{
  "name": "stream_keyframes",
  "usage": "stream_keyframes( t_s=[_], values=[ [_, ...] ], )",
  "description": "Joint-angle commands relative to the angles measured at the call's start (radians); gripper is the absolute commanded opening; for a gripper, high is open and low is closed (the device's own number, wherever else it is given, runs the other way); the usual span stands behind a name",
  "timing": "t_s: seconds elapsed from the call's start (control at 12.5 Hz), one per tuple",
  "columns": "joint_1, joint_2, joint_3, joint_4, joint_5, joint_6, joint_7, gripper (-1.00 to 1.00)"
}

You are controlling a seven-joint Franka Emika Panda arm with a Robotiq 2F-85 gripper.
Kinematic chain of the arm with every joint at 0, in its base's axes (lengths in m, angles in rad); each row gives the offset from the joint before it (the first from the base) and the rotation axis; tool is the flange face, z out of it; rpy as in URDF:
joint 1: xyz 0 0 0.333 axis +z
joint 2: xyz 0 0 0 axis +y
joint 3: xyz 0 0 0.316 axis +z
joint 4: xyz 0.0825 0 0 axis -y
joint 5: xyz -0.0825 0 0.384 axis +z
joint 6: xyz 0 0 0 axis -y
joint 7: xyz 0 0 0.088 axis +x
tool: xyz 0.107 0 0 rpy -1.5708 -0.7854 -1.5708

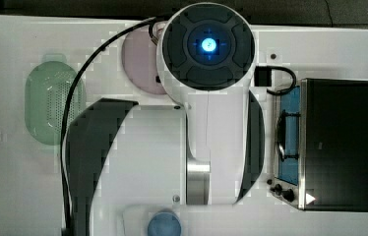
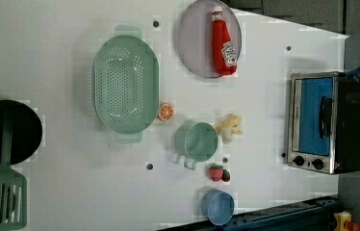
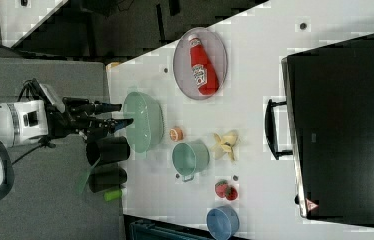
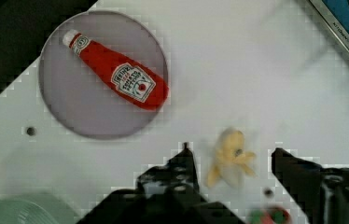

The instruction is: Pick banana from table and place on oven.

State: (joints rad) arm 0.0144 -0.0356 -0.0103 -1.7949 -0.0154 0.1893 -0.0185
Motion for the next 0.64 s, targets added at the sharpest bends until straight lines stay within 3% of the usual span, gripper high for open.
stream_keyframes(
  t_s=[0.08, 0.24, 0.64],
  values=[
    [-0.014, -0.479, -0.039, -0.274, -0.011, -0.171, 0.145, 0.58],
    [-0.014, -0.479, -0.039, -0.273, -0.011, -0.171, 0.145, 1.00],
    [-0.013, -0.448, -0.037, -0.290, -0.011, -0.165, 0.144, 1.00]
  ],
)
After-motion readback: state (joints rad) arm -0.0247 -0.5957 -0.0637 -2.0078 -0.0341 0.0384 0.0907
